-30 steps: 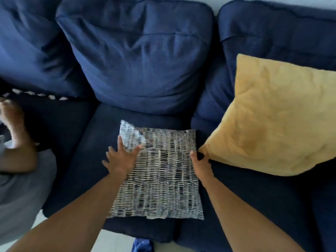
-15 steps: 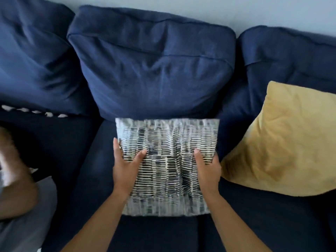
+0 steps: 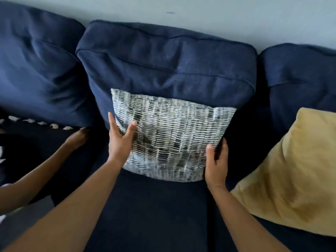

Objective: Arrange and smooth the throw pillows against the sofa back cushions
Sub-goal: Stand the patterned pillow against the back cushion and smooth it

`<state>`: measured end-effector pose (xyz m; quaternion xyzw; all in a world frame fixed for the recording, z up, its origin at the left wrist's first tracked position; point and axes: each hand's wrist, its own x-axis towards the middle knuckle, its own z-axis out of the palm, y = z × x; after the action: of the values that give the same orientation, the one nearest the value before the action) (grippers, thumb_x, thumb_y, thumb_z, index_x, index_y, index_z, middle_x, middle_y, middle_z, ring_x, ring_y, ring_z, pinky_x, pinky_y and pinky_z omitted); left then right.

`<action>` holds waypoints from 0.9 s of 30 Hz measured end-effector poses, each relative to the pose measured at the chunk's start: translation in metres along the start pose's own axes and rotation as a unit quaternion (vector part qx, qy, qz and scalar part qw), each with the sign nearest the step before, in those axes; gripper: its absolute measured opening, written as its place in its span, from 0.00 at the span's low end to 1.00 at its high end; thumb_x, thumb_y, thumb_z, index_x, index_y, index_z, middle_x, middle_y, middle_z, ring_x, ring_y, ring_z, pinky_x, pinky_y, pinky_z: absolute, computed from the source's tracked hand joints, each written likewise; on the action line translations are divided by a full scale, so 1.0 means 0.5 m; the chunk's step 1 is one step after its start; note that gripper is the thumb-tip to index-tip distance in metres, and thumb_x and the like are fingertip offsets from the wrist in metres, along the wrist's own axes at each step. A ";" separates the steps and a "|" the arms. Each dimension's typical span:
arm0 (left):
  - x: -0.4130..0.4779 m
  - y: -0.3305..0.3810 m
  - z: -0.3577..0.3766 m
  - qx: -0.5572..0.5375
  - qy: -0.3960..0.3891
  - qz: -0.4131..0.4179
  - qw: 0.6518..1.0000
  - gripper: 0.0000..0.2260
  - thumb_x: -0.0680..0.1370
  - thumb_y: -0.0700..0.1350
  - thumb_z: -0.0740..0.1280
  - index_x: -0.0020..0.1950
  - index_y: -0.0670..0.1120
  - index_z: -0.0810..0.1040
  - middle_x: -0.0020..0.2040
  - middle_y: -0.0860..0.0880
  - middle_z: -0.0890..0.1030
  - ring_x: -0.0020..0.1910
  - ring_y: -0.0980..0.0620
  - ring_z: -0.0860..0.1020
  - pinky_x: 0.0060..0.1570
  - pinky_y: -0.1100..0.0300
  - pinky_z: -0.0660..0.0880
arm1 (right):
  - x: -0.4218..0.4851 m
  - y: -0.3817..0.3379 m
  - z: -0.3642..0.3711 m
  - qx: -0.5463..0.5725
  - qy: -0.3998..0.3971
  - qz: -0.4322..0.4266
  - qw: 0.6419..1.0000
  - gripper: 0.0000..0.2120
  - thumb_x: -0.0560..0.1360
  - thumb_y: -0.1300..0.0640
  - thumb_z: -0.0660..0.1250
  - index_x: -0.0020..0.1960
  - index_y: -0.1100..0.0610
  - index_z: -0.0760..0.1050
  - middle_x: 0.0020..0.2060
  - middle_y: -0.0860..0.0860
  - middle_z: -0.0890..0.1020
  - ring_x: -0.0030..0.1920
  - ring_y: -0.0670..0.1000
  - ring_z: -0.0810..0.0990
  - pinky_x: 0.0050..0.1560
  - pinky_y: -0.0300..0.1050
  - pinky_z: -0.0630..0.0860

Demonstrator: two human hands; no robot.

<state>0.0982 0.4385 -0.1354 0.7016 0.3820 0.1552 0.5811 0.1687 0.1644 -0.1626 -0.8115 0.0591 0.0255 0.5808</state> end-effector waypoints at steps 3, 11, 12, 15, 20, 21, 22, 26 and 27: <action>0.039 0.012 0.005 -0.024 0.034 0.002 0.999 0.44 0.72 0.73 0.66 0.80 0.67 0.45 0.82 0.54 0.58 0.79 0.53 0.58 0.74 0.50 0.61 | 0.028 -0.043 0.015 0.061 0.027 -0.012 0.998 0.34 0.77 0.34 0.62 0.79 0.43 0.58 0.73 0.42 0.72 0.71 0.43 0.71 0.72 0.51 0.69; 0.102 0.096 0.035 -0.090 0.181 0.107 0.973 0.11 0.80 0.52 0.64 0.62 0.58 0.79 0.52 0.61 0.83 0.52 0.62 0.80 0.56 0.60 0.77 | 0.099 -0.132 0.066 0.104 0.178 -0.070 0.976 0.16 0.82 0.60 0.63 0.68 0.63 0.68 0.49 0.40 0.76 0.45 0.23 0.75 0.46 0.19 0.66; 0.101 0.095 0.035 -0.083 0.188 0.110 0.972 0.11 0.80 0.52 0.64 0.61 0.58 0.78 0.51 0.61 0.82 0.50 0.62 0.79 0.56 0.59 0.77 | 0.099 -0.131 0.065 0.094 0.180 -0.068 0.977 0.16 0.82 0.60 0.63 0.68 0.64 0.68 0.49 0.38 0.75 0.45 0.23 0.75 0.45 0.20 0.67; 0.088 0.080 0.042 -0.055 0.180 0.052 0.981 0.18 0.83 0.51 0.62 0.73 0.56 0.71 0.65 0.56 0.77 0.62 0.58 0.76 0.67 0.54 0.72 | 0.075 -0.134 0.065 0.067 0.154 -0.030 0.985 0.20 0.82 0.57 0.64 0.71 0.62 0.66 0.54 0.44 0.78 0.52 0.31 0.78 0.59 0.38 0.74; 0.029 0.092 0.058 0.098 0.223 0.230 0.942 0.28 0.85 0.54 0.58 0.83 0.48 0.54 0.82 0.45 0.56 0.80 0.48 0.56 0.78 0.44 0.54 | 0.051 -0.171 0.060 -0.091 0.236 -0.226 0.941 0.28 0.80 0.57 0.67 0.75 0.67 0.63 0.72 0.62 0.70 0.74 0.60 0.68 0.71 0.62 0.63; 0.013 0.092 0.069 0.133 0.221 0.283 0.924 0.27 0.86 0.52 0.57 0.83 0.45 0.54 0.82 0.43 0.55 0.81 0.45 0.53 0.79 0.42 0.49 | 0.049 -0.179 0.068 -0.109 0.235 -0.297 0.919 0.27 0.81 0.57 0.65 0.76 0.67 0.62 0.73 0.63 0.70 0.75 0.60 0.67 0.72 0.63 0.64; -0.002 0.089 0.084 0.163 0.211 0.333 0.905 0.26 0.86 0.50 0.56 0.82 0.42 0.56 0.82 0.42 0.54 0.82 0.43 0.51 0.79 0.42 0.45 | 0.043 -0.185 0.085 -0.134 0.219 -0.360 0.897 0.26 0.82 0.58 0.61 0.76 0.66 0.61 0.75 0.63 0.69 0.77 0.59 0.65 0.73 0.63 0.62; -0.025 0.054 0.149 0.272 0.101 0.449 0.845 0.24 0.85 0.45 0.53 0.80 0.37 0.59 0.81 0.42 0.54 0.81 0.38 0.51 0.78 0.39 0.43 | 0.025 -0.165 0.167 -0.268 0.056 -0.474 0.837 0.24 0.85 0.57 0.52 0.80 0.60 0.58 0.80 0.55 0.61 0.81 0.55 0.56 0.79 0.60 0.49; -0.015 0.040 0.155 0.304 0.069 0.446 0.839 0.24 0.85 0.45 0.52 0.80 0.38 0.60 0.81 0.43 0.54 0.81 0.38 0.51 0.78 0.37 0.44 | 0.035 -0.144 0.176 -0.311 0.023 -0.474 0.824 0.25 0.85 0.58 0.54 0.81 0.58 0.57 0.80 0.54 0.59 0.81 0.53 0.54 0.79 0.58 0.45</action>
<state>0.1518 0.3787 -0.1363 0.9251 0.0944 0.3216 0.1785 0.1974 0.2692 -0.1252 -0.8775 -0.3307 -0.2541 0.2368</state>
